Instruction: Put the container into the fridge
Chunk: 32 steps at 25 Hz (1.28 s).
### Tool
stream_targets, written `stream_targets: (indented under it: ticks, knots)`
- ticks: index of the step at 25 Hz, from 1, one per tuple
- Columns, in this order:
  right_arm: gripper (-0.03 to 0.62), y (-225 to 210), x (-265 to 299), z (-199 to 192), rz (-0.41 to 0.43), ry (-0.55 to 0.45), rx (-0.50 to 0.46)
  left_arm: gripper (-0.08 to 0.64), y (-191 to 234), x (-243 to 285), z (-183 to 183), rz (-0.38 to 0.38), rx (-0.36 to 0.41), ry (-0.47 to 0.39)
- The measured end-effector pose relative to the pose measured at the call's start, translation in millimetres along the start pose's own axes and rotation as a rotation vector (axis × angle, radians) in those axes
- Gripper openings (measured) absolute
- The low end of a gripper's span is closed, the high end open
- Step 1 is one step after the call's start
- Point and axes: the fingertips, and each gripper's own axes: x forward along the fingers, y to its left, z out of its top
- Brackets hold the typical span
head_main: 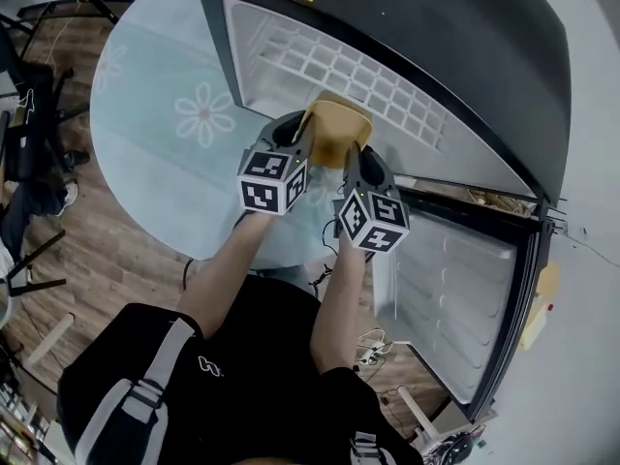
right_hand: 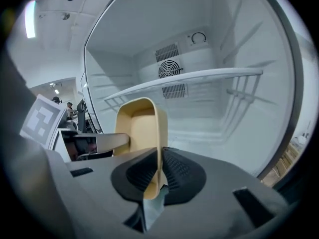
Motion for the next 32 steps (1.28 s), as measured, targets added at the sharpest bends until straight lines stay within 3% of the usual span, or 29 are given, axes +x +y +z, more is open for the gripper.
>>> stream_targets:
  ticks: [13,21,28,32]
  knots:
    - [0.028,-14.5,49.5,-11.1,-0.019,0.035,0.049,0.035,24.9,33.7,-8.7,-0.024,0.021,-0.023]
    - [0.026,-24.3,63.6,-16.5,-0.090,0.040,0.051,0.031,29.0,46.4,-27.2,0.006,0.210,0.035]
    - [0.031,-23.0,66.1,-9.4,-0.114,0.003,0.017,0.054,32.4,48.1,-30.0,0.006,0.282,0.051]
    - [0.074,-19.2,59.6,-6.5,-0.114,-0.004,0.009,0.061,32.4,40.9,-23.5,0.026,0.302,0.037]
